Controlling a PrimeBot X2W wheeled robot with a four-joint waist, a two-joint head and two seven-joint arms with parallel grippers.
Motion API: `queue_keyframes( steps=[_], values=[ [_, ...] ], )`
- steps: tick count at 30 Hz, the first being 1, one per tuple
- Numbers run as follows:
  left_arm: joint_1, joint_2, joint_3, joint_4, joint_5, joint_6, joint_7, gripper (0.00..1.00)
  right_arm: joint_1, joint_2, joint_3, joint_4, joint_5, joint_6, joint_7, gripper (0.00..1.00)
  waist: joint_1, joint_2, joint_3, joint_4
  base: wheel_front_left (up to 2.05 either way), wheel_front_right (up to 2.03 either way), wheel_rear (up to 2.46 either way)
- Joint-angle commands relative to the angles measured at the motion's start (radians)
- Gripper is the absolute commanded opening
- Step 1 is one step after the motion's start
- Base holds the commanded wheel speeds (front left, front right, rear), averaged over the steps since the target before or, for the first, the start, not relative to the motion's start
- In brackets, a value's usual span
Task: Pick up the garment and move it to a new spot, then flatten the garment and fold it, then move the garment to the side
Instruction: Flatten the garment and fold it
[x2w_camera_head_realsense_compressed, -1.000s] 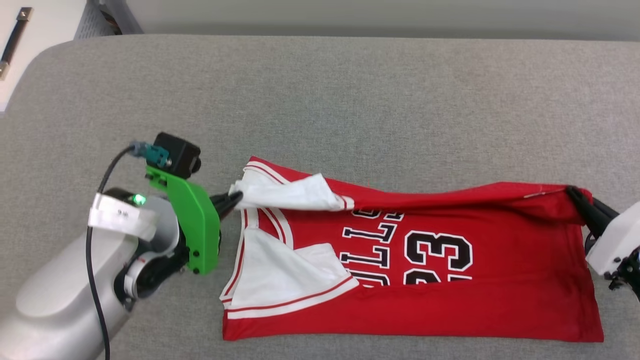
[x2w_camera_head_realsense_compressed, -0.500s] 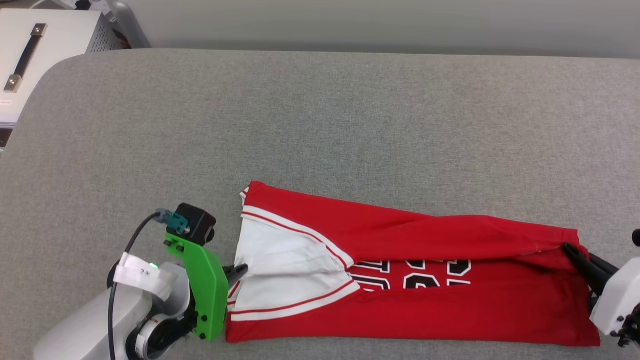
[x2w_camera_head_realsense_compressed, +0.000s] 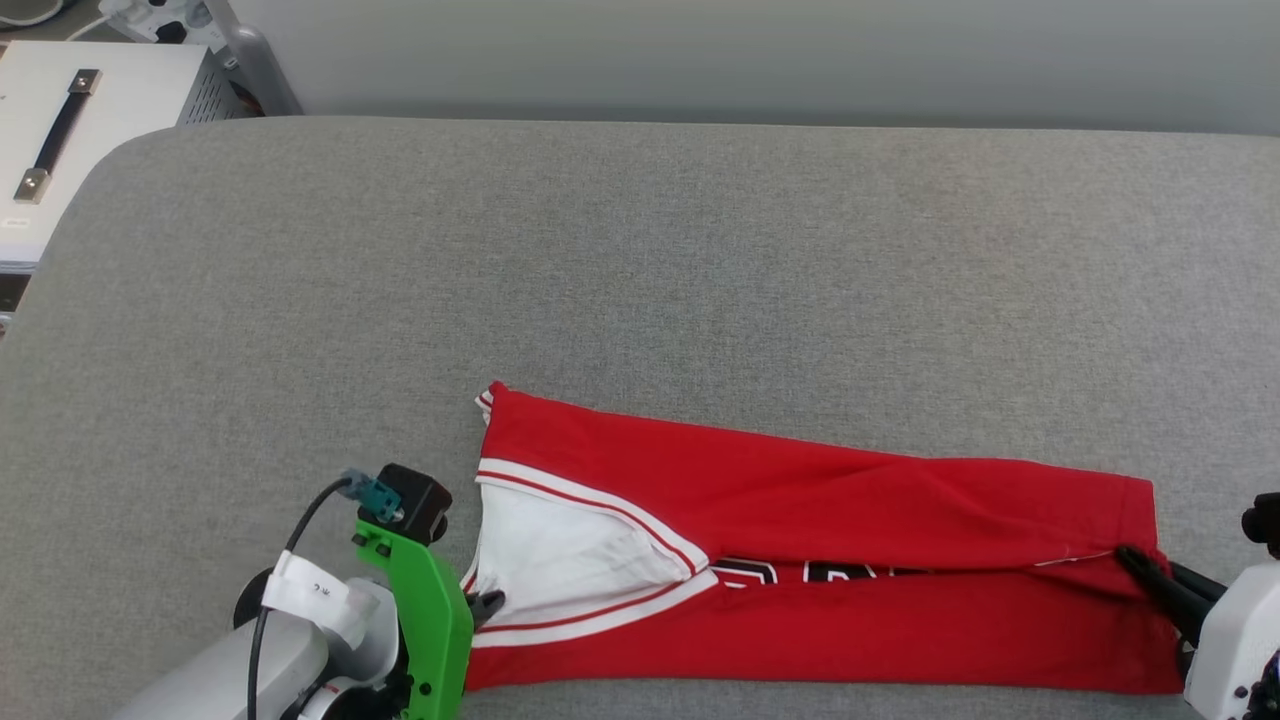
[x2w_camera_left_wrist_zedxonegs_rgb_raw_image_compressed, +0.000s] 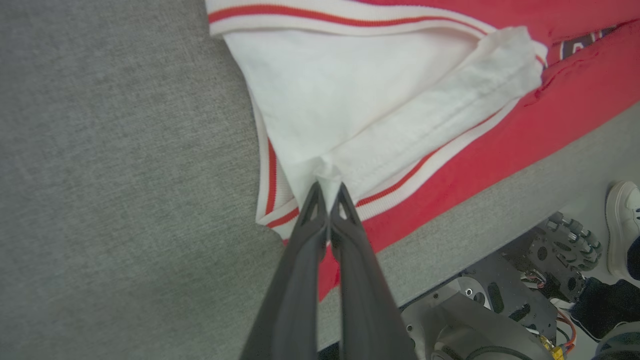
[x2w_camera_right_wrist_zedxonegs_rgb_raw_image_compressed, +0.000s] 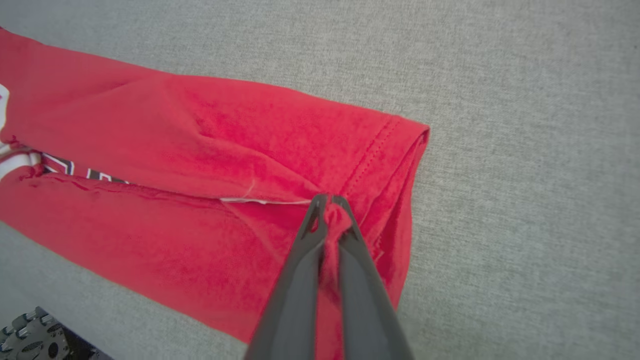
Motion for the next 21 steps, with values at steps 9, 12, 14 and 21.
queue_keyframes(
  steps=[9,12,14,21],
  values=[
    [0.017,-0.037,-0.018,0.057,0.022,-0.013,-0.03,1.0,-0.009,0.017,0.031,0.042,-0.013,-0.001,0.012,1.0,0.0001,0.0,-0.009,-0.002,0.0,0.0,0.0],
    [0.025,-0.044,-0.012,0.065,0.016,-0.016,-0.05,1.0,-0.002,0.009,0.032,0.034,-0.002,-0.001,0.023,1.0,0.0001,0.0,-0.025,-0.002,0.0,0.0,0.0],
    [0.031,-0.044,-0.004,0.065,0.011,-0.014,-0.065,1.0,0.006,0.005,0.019,0.023,0.017,-0.001,0.033,1.0,0.0001,0.0,-0.039,-0.003,0.0,0.0,0.0],
    [0.051,-0.045,0.063,0.037,-0.001,0.011,-0.187,1.0,0.052,-0.012,-0.071,-0.06,0.091,-0.001,0.11,1.0,0.0001,0.0,-0.084,-0.008,0.0,0.0,0.0]
  ],
)
